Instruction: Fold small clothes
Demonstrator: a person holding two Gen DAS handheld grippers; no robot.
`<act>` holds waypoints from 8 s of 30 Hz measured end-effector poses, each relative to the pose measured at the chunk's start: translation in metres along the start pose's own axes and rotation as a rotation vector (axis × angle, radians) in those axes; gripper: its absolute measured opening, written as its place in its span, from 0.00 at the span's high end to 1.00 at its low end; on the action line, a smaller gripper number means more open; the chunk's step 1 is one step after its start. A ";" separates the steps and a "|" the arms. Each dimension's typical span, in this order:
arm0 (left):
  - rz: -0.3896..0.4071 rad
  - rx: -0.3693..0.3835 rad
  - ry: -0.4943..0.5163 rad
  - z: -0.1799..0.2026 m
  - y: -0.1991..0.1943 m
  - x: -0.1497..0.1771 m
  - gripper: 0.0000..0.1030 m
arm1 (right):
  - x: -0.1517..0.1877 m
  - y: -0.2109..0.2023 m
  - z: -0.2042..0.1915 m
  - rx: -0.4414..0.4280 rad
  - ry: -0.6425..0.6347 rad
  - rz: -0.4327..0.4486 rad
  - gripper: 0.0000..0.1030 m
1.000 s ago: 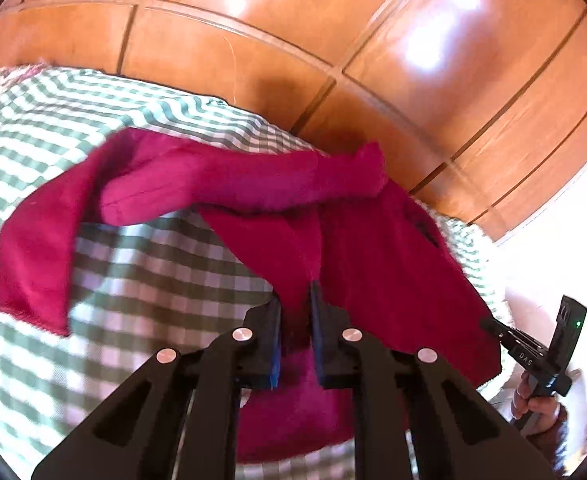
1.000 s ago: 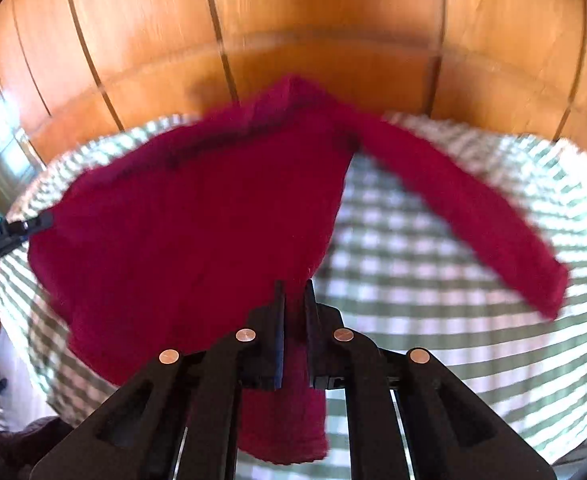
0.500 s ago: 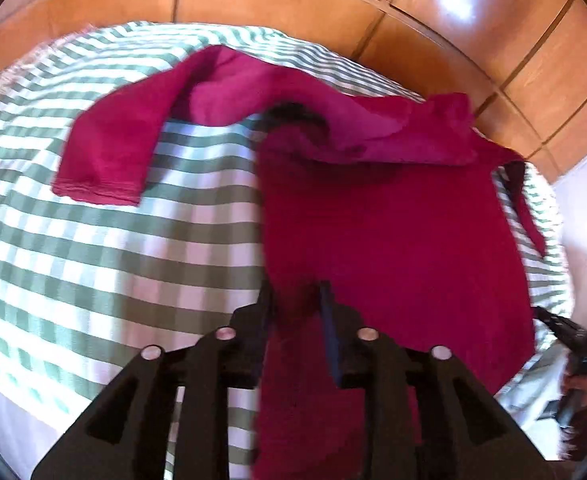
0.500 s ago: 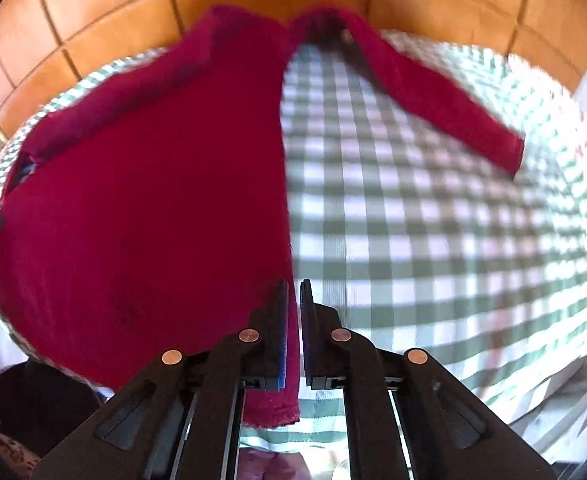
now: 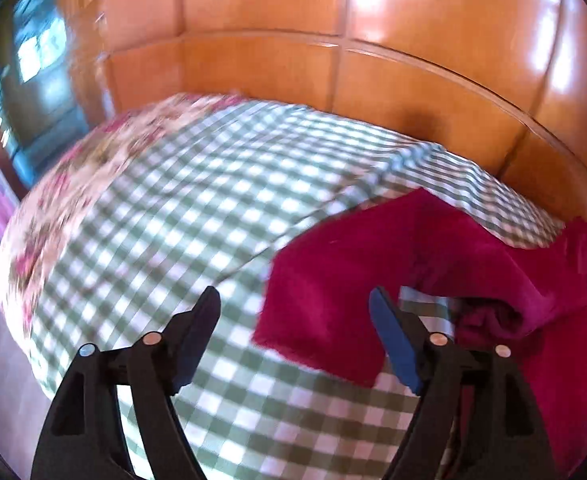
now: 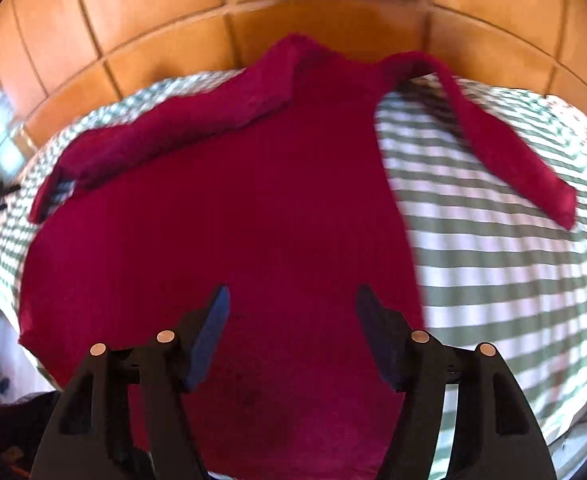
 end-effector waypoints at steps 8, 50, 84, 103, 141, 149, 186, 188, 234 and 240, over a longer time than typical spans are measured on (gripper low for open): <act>-0.114 -0.139 0.219 0.052 0.067 0.003 0.96 | -0.036 0.030 -0.046 -0.079 -0.037 -0.020 0.37; -0.080 0.057 -0.267 -0.089 0.016 0.035 0.38 | -0.113 0.081 0.023 0.205 0.052 0.039 0.27; -0.252 0.398 0.446 0.164 -0.045 0.164 0.41 | 0.040 -0.015 0.077 -0.047 0.142 -0.070 0.65; -0.164 0.413 0.342 0.239 -0.028 0.121 0.30 | -0.027 0.018 0.325 -0.053 1.043 0.236 0.69; -0.220 0.266 0.222 0.120 -0.033 0.171 0.25 | -0.079 0.004 0.079 -0.016 0.235 0.174 0.30; -0.224 0.397 0.198 0.109 -0.046 0.180 0.91 | -0.063 0.048 -0.007 -0.067 0.130 0.114 0.30; 0.059 -0.052 -0.601 -0.218 0.038 -0.005 0.95 | -0.046 0.065 -0.015 0.117 -0.031 0.154 0.17; -0.011 -0.139 -0.548 -0.219 0.054 0.000 0.95 | -0.047 0.066 -0.016 0.120 -0.031 0.154 0.16; -0.041 0.272 0.251 0.201 0.022 0.106 0.22 | -0.211 0.158 0.058 0.210 0.147 0.075 0.10; -0.042 0.283 0.251 0.199 0.022 0.106 0.20 | -0.209 0.152 0.068 0.207 0.187 0.096 0.09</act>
Point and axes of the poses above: each gripper's, at about its wrist camera, not at the fingertips, and y roughly the way its jaws point, z to its right, x to its underside, the point moved 7 cm from there along y, roughly the way its jaws point, and after that the axes turned 2 degrees about -z, right-handed, at the moved point
